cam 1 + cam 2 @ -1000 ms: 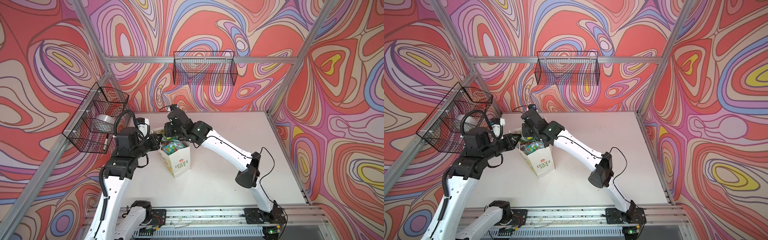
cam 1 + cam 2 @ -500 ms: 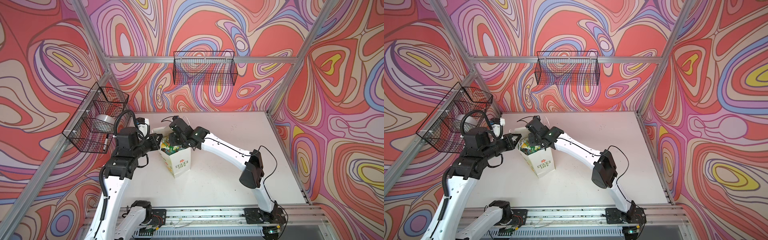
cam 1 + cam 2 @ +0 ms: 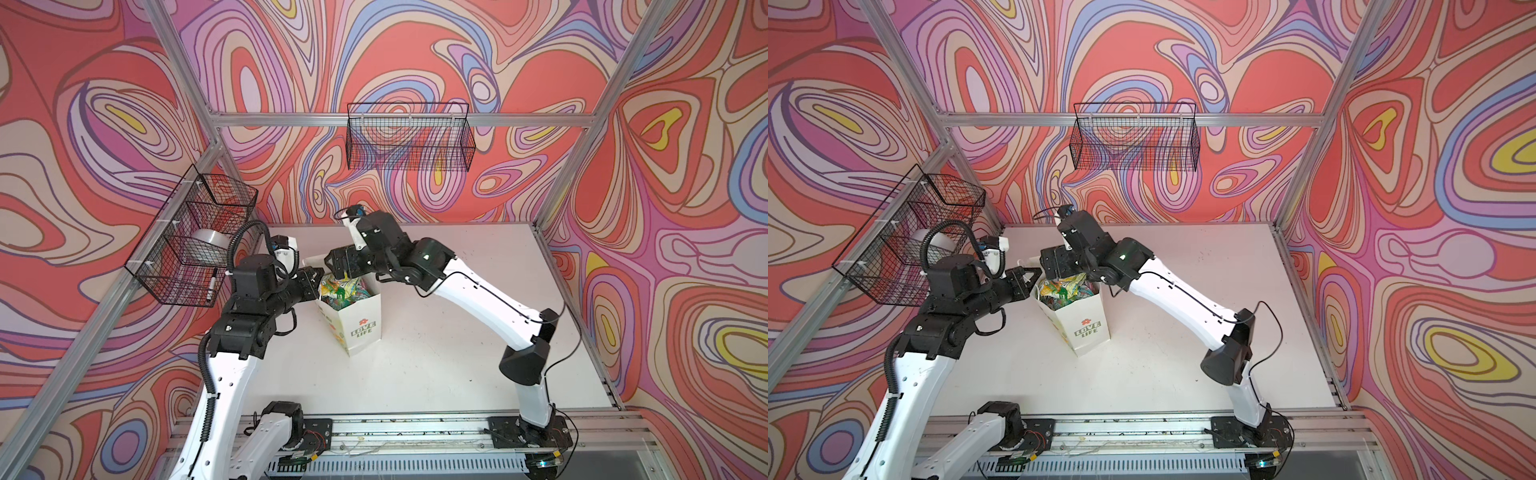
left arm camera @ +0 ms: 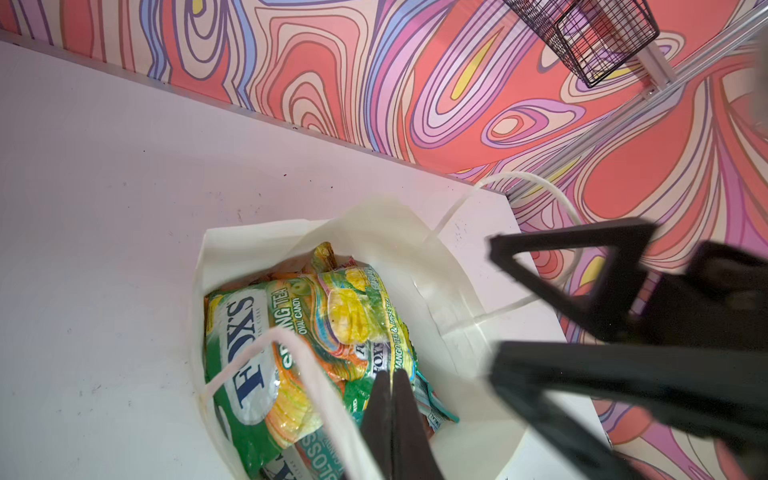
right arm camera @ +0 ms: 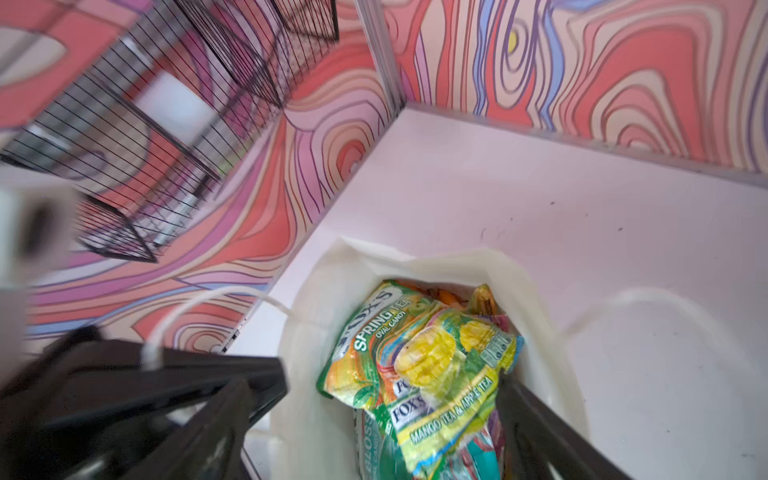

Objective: Place the snacks into the paper bag
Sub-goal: 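Withdraw the right gripper upward from the bag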

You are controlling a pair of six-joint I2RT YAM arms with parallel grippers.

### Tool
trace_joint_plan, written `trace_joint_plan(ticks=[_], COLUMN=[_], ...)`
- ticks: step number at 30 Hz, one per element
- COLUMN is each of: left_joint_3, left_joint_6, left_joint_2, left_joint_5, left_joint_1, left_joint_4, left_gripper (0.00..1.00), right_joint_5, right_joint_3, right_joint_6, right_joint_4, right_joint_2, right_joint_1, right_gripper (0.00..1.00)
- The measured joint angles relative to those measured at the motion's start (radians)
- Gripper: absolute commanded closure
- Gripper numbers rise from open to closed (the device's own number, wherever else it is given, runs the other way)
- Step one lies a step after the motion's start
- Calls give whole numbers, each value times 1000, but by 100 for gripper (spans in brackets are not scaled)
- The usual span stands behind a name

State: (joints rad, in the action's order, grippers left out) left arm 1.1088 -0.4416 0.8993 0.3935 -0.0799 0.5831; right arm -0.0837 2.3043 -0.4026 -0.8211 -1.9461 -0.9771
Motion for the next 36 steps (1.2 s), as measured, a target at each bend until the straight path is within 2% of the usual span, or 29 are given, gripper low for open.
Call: trace_joint_plan(ticks=[5,8,11,15,18,21,24,30,36], left_joint_3=[0,0,0,0,0,0,0,0,0], left_joint_6=[0,0,0,0,0,0,0,0,0], left_joint_2=[0,0,0,0,0,0,0,0,0], left_joint_5=[2,3,3,3,3,3,4,7,7], left_joint_1=[0,0,0,0,0,0,0,0,0], left_joint_4=[0,0,0,0,0,0,0,0,0], left_gripper=[100,100,100,100,100,100,100,100,100], right_joint_5=[-151,-177,-163,-94,-56,-32,-10,2,-6], right_joint_3=[-63,-116,-180,-195,-195,-194,-194,-193,-194], right_joint_6=[43,42,34,18,10,0,-12,-29,-34], right_joint_4=[14,24,26,24,18,11,7,30,34], right_joint_2=[200,246,229,114,26,-35,-57,-51,-24], right_joint_1=[3,49,95,100,97,98,100,101,101], right_gripper=[2,1,2,2,14,33,47,58,78])
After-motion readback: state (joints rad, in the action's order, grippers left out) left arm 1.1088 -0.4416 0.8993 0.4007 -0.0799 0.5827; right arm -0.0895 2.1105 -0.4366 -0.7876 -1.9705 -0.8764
